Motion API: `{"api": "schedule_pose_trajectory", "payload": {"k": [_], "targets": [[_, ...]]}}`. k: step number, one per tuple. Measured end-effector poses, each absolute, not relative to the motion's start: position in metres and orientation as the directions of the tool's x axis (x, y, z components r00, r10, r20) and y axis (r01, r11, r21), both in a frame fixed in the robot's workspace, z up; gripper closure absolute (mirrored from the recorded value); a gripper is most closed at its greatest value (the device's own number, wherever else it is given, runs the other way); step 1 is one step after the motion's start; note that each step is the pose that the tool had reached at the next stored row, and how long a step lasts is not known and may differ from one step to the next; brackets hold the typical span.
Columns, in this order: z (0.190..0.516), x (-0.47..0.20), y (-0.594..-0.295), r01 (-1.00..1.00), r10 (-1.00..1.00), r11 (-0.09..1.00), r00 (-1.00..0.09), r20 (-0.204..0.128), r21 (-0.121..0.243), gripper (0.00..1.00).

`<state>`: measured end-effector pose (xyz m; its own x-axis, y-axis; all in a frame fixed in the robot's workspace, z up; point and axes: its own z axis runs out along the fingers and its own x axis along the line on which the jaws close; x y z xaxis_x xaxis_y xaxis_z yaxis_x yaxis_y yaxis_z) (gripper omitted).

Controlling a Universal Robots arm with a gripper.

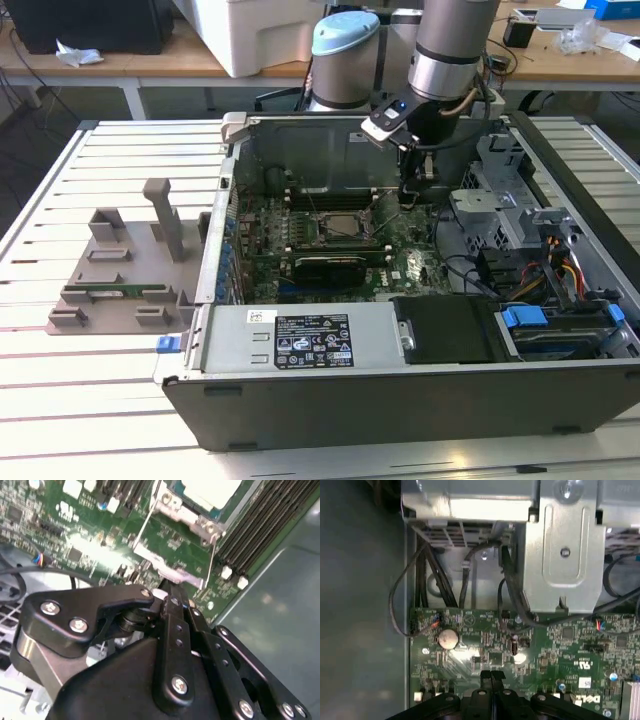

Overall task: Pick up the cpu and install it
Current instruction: 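Close the cpu cover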

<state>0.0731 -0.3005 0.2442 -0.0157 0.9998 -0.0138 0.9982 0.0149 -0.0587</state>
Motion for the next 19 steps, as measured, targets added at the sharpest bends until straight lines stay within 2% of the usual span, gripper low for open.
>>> {"api": "schedule_pose_trajectory", "payload": {"k": [19], "targets": [[0.244, 0.043, -0.301, 0.998, 1.000, 0.015, -0.015, -0.014, -0.058, 0.89]]}}
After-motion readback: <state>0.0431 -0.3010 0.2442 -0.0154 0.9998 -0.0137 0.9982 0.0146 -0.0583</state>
